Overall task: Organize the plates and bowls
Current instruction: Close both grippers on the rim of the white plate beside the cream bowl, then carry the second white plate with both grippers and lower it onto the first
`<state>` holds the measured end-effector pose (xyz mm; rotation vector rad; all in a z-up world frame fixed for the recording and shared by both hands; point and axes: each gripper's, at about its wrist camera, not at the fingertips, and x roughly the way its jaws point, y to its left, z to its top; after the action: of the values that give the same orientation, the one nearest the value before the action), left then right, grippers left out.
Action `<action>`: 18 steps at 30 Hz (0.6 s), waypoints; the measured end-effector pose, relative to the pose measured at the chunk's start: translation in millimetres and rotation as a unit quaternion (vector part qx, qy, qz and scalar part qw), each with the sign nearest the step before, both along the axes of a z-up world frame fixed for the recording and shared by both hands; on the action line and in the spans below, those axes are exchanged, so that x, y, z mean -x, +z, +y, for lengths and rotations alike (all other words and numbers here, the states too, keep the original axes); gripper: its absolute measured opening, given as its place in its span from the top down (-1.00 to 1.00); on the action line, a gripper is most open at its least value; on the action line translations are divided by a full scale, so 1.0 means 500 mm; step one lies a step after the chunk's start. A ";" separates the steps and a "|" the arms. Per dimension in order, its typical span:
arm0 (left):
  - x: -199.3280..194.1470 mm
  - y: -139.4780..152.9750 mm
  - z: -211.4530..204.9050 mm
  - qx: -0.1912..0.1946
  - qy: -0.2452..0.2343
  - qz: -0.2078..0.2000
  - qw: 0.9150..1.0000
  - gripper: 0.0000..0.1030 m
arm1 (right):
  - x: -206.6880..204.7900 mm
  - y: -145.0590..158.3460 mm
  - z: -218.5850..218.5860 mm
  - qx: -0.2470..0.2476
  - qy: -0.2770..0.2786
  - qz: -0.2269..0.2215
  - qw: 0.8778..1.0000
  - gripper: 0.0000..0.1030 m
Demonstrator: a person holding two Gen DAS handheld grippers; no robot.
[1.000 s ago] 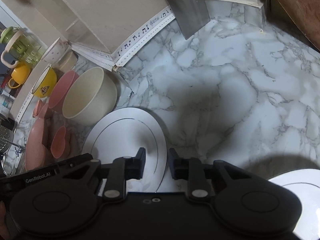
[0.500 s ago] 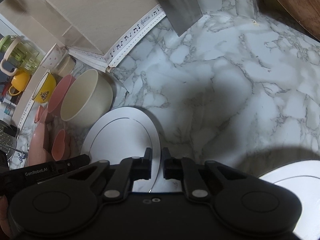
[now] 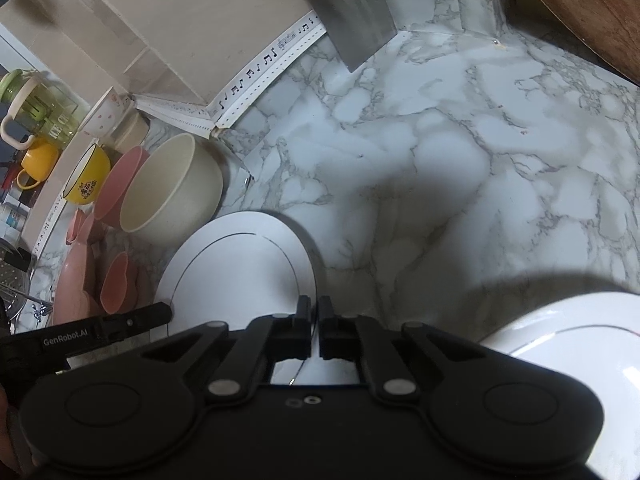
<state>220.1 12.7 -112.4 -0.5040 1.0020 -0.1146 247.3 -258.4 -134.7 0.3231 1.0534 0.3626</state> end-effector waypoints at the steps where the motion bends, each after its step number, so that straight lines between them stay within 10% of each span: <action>1: 0.001 0.003 0.000 0.001 -0.002 -0.002 1.000 0.82 | 0.004 0.003 -0.002 0.000 -0.002 -0.002 1.000 0.92; 18: 0.014 0.059 -0.080 0.006 -0.066 -0.029 0.997 0.82 | 0.103 0.068 -0.093 -0.026 -0.078 -0.028 0.996 0.92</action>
<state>213.1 -27.2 -83.0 -0.4437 0.9781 -0.2515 196.0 -304.9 -100.7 0.4374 0.9583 0.2571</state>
